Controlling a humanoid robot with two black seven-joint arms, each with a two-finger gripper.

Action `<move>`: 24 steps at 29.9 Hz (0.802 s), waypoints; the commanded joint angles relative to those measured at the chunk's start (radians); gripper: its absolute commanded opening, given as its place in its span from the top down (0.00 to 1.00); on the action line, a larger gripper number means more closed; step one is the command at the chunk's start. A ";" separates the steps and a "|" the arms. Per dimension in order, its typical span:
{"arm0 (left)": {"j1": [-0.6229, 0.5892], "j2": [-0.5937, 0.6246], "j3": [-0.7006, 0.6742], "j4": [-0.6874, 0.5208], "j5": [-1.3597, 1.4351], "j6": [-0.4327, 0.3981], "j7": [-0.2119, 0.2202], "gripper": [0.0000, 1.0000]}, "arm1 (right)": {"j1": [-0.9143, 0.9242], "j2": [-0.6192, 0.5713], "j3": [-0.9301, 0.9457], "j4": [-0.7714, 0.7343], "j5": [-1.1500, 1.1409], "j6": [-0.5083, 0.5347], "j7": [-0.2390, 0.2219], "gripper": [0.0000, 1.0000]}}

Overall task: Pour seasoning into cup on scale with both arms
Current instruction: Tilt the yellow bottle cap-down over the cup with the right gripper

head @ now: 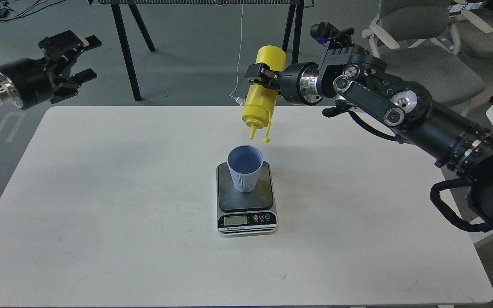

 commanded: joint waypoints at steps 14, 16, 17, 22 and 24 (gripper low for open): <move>0.013 -0.008 -0.008 0.000 0.000 0.000 0.000 0.01 | -0.001 0.055 -0.110 -0.064 -0.008 -0.055 0.012 0.97; 0.013 -0.008 -0.008 0.000 0.000 0.000 0.000 0.01 | -0.001 0.055 -0.110 -0.073 -0.008 -0.057 0.012 0.97; 0.013 -0.008 -0.008 0.000 0.000 0.000 0.000 0.01 | -0.001 0.055 -0.111 -0.079 -0.008 -0.058 0.012 0.97; 0.014 -0.009 -0.008 0.000 0.000 0.000 0.000 0.01 | -0.003 0.055 -0.111 -0.096 -0.008 -0.060 0.012 0.97; 0.017 -0.008 -0.008 0.000 0.000 0.000 0.000 0.01 | -0.003 0.055 -0.111 -0.096 -0.008 -0.061 0.012 0.97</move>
